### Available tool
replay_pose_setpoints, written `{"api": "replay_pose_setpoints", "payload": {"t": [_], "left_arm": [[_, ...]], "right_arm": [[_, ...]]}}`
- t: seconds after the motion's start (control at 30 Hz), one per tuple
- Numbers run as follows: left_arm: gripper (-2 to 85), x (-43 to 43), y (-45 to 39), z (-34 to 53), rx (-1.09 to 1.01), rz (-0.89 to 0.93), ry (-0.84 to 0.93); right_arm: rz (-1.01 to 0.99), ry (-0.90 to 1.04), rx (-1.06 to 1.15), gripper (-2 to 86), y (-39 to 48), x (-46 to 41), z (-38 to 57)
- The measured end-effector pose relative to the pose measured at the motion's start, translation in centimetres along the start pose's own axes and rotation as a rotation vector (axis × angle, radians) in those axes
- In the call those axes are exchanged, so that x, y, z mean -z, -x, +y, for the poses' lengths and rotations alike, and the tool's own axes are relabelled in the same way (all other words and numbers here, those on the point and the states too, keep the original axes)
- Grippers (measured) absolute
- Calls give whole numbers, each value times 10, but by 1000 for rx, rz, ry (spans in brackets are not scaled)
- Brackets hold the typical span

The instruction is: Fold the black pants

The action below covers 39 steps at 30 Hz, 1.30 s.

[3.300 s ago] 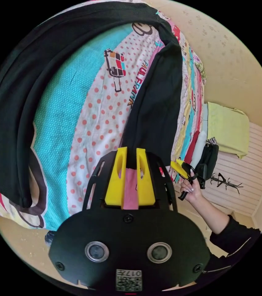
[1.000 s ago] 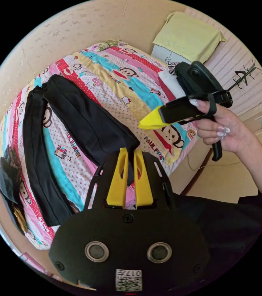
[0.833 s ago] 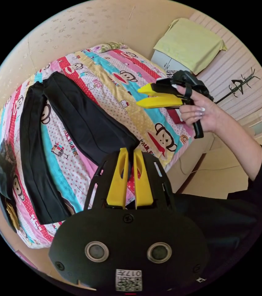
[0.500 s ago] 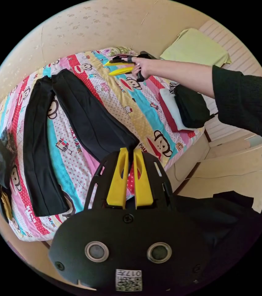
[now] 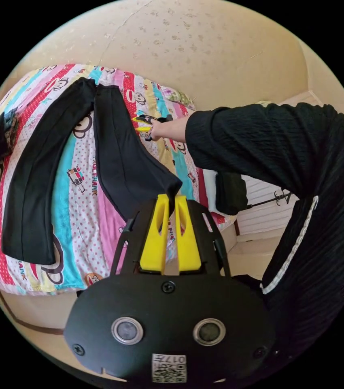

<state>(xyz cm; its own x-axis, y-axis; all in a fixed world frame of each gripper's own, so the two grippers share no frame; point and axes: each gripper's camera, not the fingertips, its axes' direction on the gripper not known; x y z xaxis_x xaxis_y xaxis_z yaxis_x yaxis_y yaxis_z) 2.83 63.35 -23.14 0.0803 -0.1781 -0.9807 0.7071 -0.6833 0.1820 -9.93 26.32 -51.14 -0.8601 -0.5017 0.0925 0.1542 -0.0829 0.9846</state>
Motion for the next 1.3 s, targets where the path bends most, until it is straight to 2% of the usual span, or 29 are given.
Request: {"api": "replay_pose_setpoints", "payload": {"t": [0.17,0.23,0.4,0.67,0.83,0.97,1.07,1.17,1.3], "left_arm": [[34,41,9,4,48,8,-68],[34,54,17,6,87,23,-78],[32,92,43,7,176,83,-110],[31,176,76,4,281,141,-164],[33,232,122,13,367,152,-209],[32,257,201,28,495,171,-231],[33,278,253,38,509,64,-249],[33,299,307,41,551,118,-272],[32,323,361,39,633,186,-264]], "right_arm": [[-21,-37,37,66,-29,-36,-10],[-49,-151,58,46,-34,-39,-2],[-101,-232,27,35,-36,-47,8],[44,-195,217,32,55,-81,22],[216,-92,351,31,123,-170,41],[352,-78,389,31,137,-251,65],[328,-137,365,32,122,-300,89],[269,-181,274,33,90,-331,107],[69,-285,115,40,38,-333,128]]}}
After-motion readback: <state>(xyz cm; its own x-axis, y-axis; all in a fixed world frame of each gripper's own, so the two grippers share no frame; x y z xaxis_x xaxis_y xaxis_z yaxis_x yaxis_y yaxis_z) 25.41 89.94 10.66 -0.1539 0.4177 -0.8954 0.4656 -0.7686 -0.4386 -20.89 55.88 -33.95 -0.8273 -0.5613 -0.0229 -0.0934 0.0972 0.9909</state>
